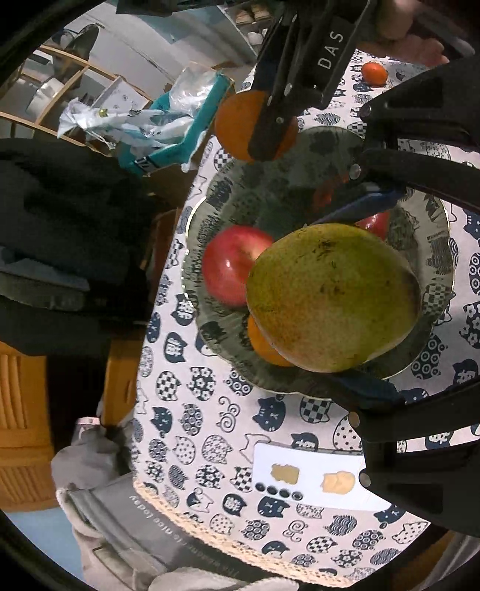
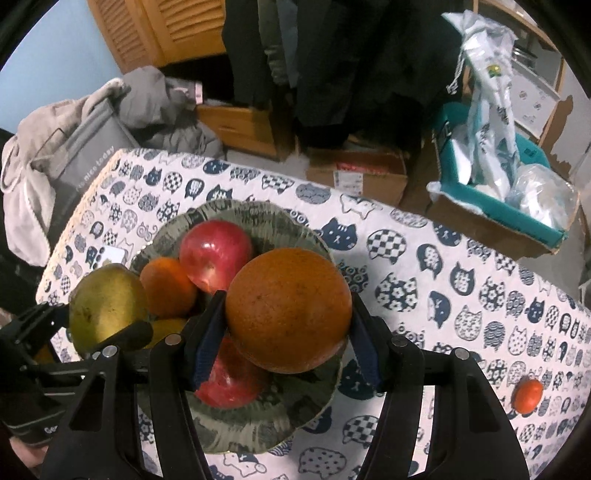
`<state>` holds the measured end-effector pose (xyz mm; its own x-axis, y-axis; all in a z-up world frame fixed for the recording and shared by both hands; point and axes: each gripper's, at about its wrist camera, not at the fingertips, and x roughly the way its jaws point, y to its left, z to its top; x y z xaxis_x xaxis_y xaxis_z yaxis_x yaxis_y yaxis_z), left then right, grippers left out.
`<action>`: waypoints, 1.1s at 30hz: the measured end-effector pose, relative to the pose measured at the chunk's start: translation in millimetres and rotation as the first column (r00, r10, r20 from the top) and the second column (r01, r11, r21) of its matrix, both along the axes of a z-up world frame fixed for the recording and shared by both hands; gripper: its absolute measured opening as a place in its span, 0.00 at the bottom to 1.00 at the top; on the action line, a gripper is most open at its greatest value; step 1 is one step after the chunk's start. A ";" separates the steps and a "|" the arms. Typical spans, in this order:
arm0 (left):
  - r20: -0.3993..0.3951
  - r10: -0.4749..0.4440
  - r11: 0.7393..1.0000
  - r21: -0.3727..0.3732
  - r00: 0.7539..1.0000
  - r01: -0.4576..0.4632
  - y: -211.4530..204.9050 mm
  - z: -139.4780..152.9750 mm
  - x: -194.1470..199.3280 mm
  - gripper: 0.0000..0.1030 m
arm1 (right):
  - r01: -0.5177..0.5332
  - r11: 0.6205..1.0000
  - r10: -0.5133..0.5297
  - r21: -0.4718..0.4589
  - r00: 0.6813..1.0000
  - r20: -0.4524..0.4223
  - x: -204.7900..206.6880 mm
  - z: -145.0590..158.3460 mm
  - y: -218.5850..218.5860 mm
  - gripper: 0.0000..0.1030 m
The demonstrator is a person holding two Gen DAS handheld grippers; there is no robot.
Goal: Organize fruits
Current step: 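Lower the pear into the green bowl with the left gripper while the right gripper lowers the orange there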
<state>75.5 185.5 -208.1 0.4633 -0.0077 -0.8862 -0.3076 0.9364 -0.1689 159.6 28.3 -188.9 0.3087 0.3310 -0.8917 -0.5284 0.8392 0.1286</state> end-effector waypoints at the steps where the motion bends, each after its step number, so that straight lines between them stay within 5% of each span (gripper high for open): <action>1: -0.006 -0.003 1.000 -0.005 1.000 0.003 -0.1 -3.0 0.8 0.71 | -0.003 1.000 0.003 -0.003 1.000 -0.004 0.1 -2.3 1.7 0.61; 19: -0.029 -0.005 0.999 -0.043 1.000 0.004 4.4 -16.1 10.3 0.72 | -0.018 0.999 0.016 -0.028 0.997 -0.081 6.7 -31.8 9.7 0.63; 24: -0.015 -0.003 0.999 -0.039 1.000 0.002 3.8 -13.7 9.6 0.83 | -0.009 0.999 0.006 -0.032 0.995 -0.097 9.7 -35.0 9.7 0.63; 33: 0.003 -0.028 0.999 -0.031 1.000 0.028 -4.1 -3.1 5.5 0.84 | 0.019 0.999 -0.017 0.046 0.999 -0.040 13.3 -3.3 3.2 0.71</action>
<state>81.0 181.4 -211.1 0.4645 -0.0485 -0.8842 -0.2811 0.9388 -0.1992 172.9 31.4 -192.2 0.2797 0.3674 -0.8870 -0.5073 0.8410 0.1883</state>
